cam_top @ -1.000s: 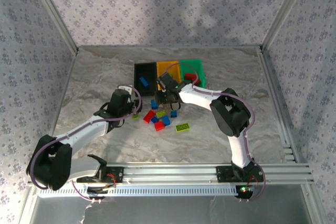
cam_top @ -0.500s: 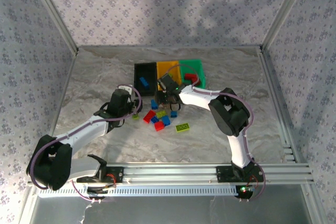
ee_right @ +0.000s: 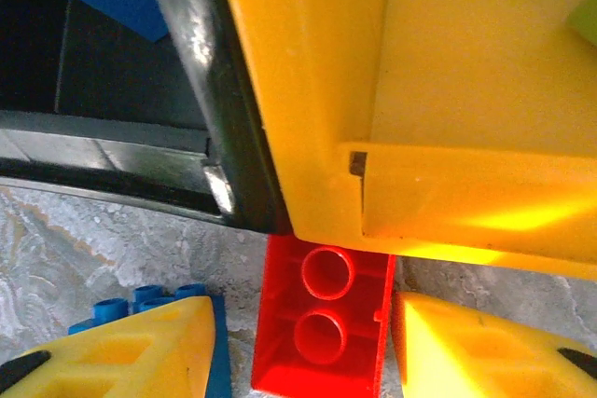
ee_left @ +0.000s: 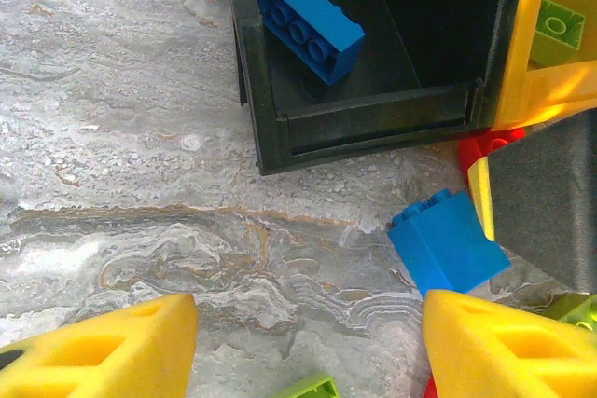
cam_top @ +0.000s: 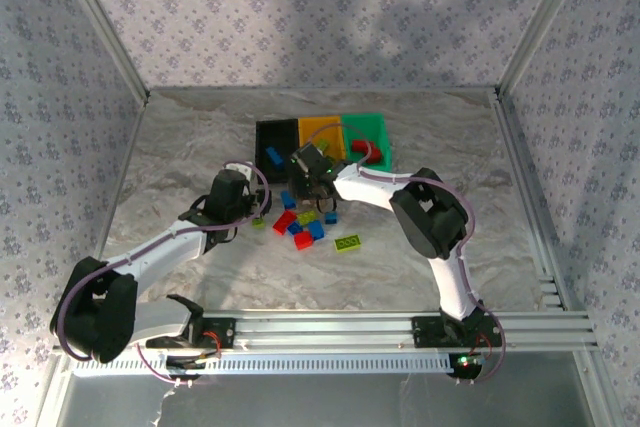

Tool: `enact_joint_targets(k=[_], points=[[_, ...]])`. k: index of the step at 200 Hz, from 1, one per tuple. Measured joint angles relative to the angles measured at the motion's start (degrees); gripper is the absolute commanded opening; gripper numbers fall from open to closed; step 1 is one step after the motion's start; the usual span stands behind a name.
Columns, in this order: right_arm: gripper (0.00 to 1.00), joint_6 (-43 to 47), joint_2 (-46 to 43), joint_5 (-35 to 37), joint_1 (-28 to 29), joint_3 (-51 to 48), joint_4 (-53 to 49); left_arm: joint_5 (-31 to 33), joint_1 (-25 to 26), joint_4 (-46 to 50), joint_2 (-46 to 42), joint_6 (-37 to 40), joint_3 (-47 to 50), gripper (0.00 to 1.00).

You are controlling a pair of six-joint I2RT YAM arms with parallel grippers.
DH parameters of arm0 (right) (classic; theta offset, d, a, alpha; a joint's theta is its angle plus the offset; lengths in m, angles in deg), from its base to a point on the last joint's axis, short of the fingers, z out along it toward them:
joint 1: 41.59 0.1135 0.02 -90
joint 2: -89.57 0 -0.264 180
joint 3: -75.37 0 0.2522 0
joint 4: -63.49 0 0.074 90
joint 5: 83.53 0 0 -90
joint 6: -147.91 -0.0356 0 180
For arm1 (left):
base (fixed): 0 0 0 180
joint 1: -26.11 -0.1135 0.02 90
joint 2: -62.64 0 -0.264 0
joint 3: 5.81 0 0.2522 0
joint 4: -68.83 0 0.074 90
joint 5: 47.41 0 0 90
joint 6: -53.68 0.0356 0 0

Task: Sort the legos into containers by color
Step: Pick up the lego from the center of the table.

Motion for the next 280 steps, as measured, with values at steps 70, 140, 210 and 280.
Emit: enact_joint_targets(k=[70, 140, 210, 280], points=[[0.30, 1.22, 0.35, 1.31, -0.15, -0.20, -0.87, -0.66, 0.00, -0.04, 0.11, -0.02, 0.00, 0.65], [0.02, 3.08, -3.28, 2.05, 0.33, -5.01, -0.61, -0.68, 0.00, -0.04, 0.17, -0.02, 0.00, 0.65], [0.00, 4.37, -13.22, 5.60, 0.52, -11.47, -1.99, -0.68, 0.00, -0.17, 0.22, -0.02, 0.00, 0.65], [0.00, 6.58, -23.32, 8.11, -4.90, -13.79, -0.09, -1.03, 0.00, -0.20, 0.22, -0.02, 0.00, 0.65]])
